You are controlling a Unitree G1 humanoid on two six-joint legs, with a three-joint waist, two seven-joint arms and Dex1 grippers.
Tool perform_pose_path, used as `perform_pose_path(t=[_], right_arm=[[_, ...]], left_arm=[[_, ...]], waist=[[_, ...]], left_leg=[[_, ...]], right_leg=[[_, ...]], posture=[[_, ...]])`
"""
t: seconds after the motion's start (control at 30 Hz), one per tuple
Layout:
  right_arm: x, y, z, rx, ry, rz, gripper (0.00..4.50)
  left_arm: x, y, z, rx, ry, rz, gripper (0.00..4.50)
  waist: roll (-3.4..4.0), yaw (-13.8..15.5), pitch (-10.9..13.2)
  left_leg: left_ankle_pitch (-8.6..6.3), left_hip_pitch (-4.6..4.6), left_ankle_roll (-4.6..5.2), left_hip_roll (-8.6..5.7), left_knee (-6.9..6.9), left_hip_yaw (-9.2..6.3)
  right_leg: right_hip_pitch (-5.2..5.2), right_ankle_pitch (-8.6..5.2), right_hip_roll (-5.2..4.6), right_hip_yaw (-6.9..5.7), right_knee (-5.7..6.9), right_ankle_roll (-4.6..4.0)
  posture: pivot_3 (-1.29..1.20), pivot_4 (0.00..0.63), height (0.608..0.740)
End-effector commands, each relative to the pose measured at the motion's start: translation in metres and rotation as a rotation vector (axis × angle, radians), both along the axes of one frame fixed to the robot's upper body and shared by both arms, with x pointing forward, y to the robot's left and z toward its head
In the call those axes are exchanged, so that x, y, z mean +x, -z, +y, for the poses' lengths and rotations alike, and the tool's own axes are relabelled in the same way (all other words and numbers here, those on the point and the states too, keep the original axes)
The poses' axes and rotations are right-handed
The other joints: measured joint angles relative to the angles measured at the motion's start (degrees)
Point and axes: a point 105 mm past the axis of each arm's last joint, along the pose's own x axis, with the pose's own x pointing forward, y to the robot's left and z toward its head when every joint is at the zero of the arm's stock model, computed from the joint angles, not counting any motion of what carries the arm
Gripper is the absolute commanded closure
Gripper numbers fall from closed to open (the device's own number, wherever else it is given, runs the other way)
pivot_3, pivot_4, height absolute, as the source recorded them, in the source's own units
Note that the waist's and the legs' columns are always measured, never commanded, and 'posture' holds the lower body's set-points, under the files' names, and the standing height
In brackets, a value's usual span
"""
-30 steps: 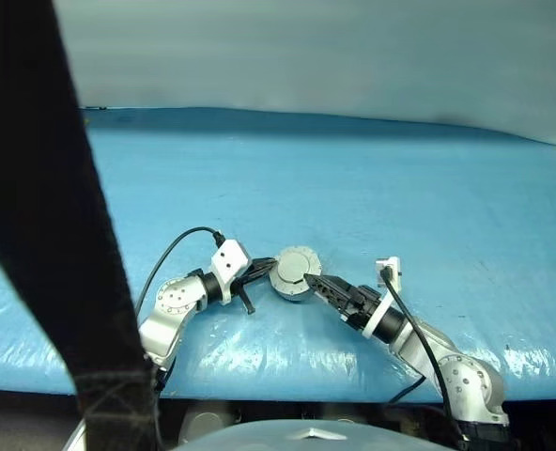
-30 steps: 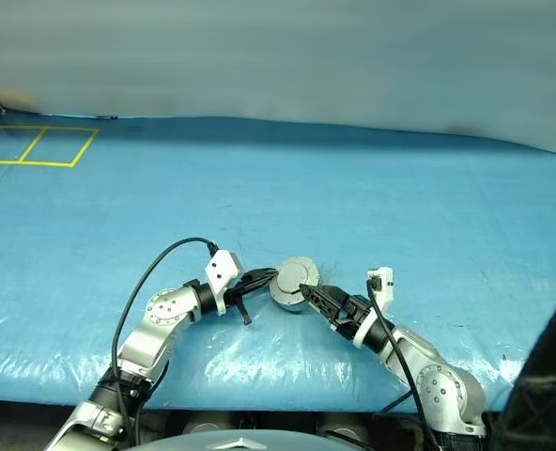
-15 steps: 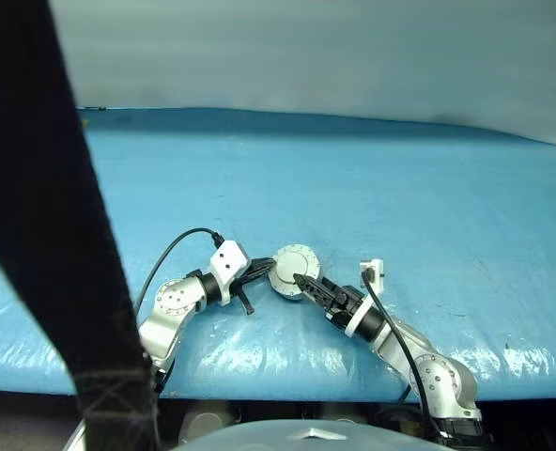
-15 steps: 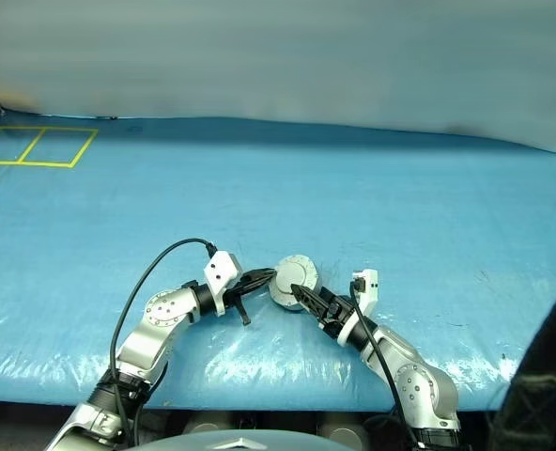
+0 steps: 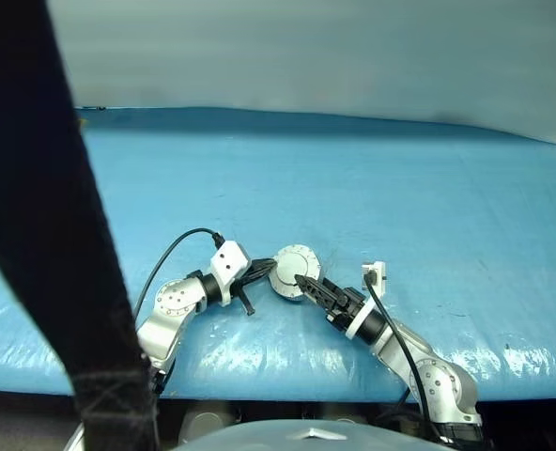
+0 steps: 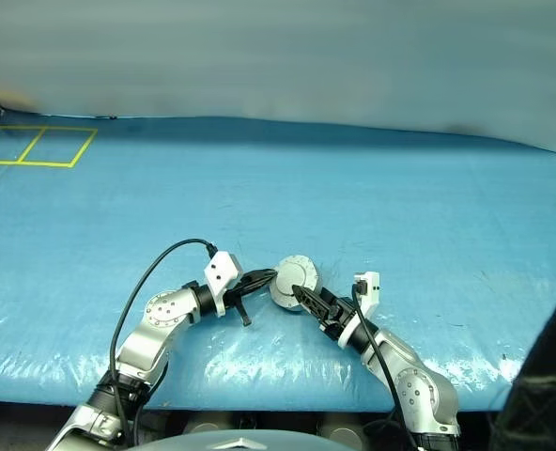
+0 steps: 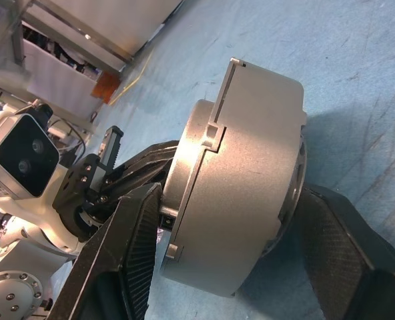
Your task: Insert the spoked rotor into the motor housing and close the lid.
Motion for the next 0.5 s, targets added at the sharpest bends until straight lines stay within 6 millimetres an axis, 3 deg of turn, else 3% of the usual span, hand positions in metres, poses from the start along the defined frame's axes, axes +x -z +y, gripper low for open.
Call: perform_pose_path(t=[0.03, 0.3, 0.5], right_arm=[[-0.002, -0.018, 0.013, 0.058, -0.046, -0.059, 1.81], [0.004, -0.005, 0.012, 0.057, 0.026, -0.009, 1.81], [0.010, -0.002, 0.016, 0.080, 0.048, 0.003, 1.81]], left_arm=[[-0.009, 0.006, -0.005, -0.011, 0.032, 0.049, 4.50], [0.009, -0.036, 0.037, -0.123, -0.129, -0.036, 4.50], [0.026, -0.050, 0.071, -0.152, -0.298, -0.082, 4.50]], waist=[[0.01, -0.1, 0.0], [0.08, -1.1, 0.2], [0.09, -1.4, 0.2]], left_leg=[[0.00, 0.00, 0.00, 0.00, 0.00, 0.00], [0.07, -0.17, -0.15, 0.10, -0.01, 0.00], [0.13, -0.12, -0.24, 0.11, -0.02, -0.02]], right_leg=[[0.00, 0.00, 0.00, 0.00, 0.00, 0.00], [-0.01, 0.03, 0.12, 0.08, 0.17, 0.05], [0.00, 0.03, 0.31, 0.06, 0.20, 0.06]], posture=[[0.00, 0.150, 0.740], [0.00, 0.150, 0.740], [0.00, 0.150, 0.740]])
